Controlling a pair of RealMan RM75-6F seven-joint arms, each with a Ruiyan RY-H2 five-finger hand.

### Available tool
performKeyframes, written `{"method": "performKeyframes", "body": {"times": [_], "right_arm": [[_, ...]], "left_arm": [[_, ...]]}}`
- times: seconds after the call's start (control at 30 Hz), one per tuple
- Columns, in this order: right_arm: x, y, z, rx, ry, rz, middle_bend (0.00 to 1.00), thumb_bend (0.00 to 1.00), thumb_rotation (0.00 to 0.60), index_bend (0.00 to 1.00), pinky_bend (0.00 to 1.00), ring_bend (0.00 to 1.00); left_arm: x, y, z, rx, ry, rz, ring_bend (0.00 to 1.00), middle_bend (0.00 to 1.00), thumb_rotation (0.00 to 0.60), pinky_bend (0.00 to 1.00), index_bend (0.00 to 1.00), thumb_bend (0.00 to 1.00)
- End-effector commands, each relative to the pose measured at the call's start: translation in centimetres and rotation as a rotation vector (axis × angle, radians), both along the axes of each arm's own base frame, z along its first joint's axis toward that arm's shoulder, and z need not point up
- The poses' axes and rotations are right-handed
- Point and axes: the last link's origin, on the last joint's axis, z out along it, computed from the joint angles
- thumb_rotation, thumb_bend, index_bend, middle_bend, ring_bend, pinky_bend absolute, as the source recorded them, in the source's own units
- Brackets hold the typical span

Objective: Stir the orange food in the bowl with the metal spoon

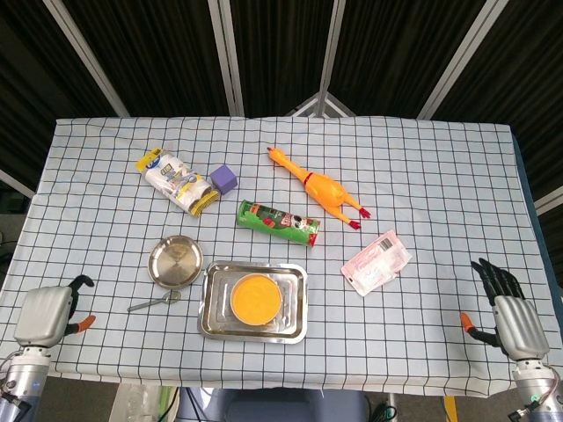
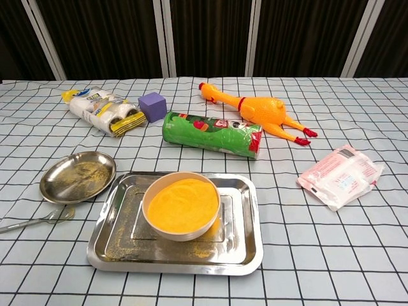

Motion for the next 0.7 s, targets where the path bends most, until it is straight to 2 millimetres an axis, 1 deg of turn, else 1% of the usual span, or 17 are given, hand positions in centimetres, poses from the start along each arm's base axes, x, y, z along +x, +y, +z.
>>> {"method": "performKeyframes", "body": {"times": [0.03, 0.3, 0.43, 0.57, 0.7], "right_arm": [[0.0, 0.0, 0.0, -0.001, -0.001, 0.0, 0.0, 0.4, 0.6, 0.0, 0.0, 0.0], [0.0, 0.1, 0.0, 0.001, -0.006, -0.004, 0.0, 0.4, 0.6, 0.0, 0.0, 0.0], [0.0, 0.1, 0.0, 0.003, -0.009, -0.008, 0.0, 0.4, 0.6, 0.0, 0.0, 0.0], [0.0, 0.1, 0.0, 0.005, -0.01, -0.008, 0.0, 0.4, 0.6, 0.0, 0.0, 0.0], [0.0, 0.1, 0.0, 0.006, -0.011, -0.007, 0.0, 0.4, 0.6, 0.0, 0.0, 0.0]], "left_arm": [[0.4, 1.0, -2.0, -0.06, 0.014, 0.041, 1.0, 1.0, 0.6, 1.0, 0.48, 0.34], [1.2, 2.1, -5.3, -0.137, 0.01, 0.127, 1.0, 1.0, 0.6, 1.0, 0.49, 0.44], [1.4, 2.3, -6.6, -0.155, 0.021, 0.144, 1.0, 1.0, 0.6, 1.0, 0.47, 0.46], [1.8, 2.6, -7.5, -0.162, -0.007, 0.177, 1.0, 1.0, 0.6, 1.0, 0.46, 0.47], [2.0, 3.0, -7.9, -0.158, -0.015, 0.198, 1.0, 1.0, 0.6, 1.0, 0.45, 0.48]]}}
